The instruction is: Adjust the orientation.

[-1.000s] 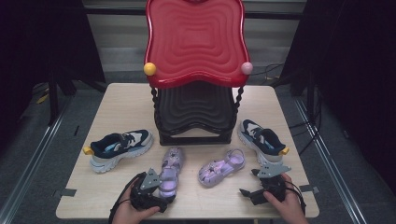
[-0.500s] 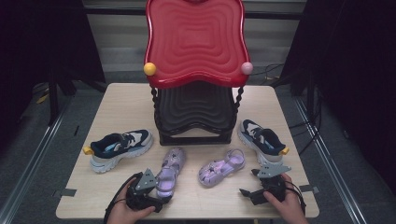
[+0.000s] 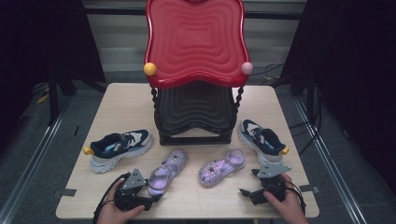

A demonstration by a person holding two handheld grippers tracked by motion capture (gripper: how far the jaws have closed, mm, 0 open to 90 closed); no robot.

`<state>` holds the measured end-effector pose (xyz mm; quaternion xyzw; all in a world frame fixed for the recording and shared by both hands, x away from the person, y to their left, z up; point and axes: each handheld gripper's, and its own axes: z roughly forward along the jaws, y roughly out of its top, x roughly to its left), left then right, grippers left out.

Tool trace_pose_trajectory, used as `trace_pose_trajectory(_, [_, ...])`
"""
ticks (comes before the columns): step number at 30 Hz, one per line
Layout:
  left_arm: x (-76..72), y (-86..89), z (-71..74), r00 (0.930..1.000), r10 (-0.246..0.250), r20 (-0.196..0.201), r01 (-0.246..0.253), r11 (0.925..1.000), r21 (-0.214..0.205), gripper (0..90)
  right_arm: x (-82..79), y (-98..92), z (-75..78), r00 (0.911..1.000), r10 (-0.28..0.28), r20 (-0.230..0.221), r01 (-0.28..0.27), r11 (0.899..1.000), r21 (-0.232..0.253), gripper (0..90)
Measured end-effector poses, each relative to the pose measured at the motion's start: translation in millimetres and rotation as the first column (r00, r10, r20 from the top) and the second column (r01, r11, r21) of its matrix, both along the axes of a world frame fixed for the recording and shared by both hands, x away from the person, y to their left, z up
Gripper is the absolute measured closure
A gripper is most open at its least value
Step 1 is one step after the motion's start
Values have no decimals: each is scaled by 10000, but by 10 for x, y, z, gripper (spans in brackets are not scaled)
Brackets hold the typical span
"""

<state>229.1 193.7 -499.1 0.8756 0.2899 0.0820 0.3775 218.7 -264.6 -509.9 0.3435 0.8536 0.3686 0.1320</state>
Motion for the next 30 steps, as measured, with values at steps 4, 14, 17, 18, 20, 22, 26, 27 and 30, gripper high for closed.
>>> trace_pose_trajectory(4, [7,19,-6,9999,155,-43,-155,9999,-22,307,3,0,0,10000,3,-1,-3,10000,-1,109])
trace_pose_trajectory(14, [31,113,-25,9988,492,-47,-493,9985,-230,272,5,-1,0,10000,5,-3,-5,10000,0,109])
trace_pose_trajectory(17, [23,77,-29,9995,331,15,-331,9994,-118,212,5,-1,0,10000,2,-7,-2,10000,5,110])
trace_pose_trajectory(18, [14,58,-30,9994,355,-10,-355,9993,-152,195,5,-1,1,10000,3,-8,-3,10000,3,110])
trace_pose_trajectory(20, [7,34,-25,9989,463,72,-462,9988,-180,182,5,-1,0,10000,3,-5,-3,10000,2,109])
trace_pose_trajectory(22, [10,10,-25,9982,575,158,-570,9979,-308,179,6,-1,0,10000,4,-6,-4,10000,3,109])
trace_pose_trajectory(26, [24,-41,-26,9969,699,361,-693,9974,-180,159,9,0,0,10000,14,8,-14,10000,4,110])
trace_pose_trajectory(27, [27,-60,-32,9960,829,346,-818,9961,-341,159,9,0,0,10000,16,8,-16,10000,3,109])
trace_pose_trajectory(30, [45,-108,-47,9942,981,440,-968,9948,-309,156,9,0,0,10000,13,8,-13,10000,4,109])
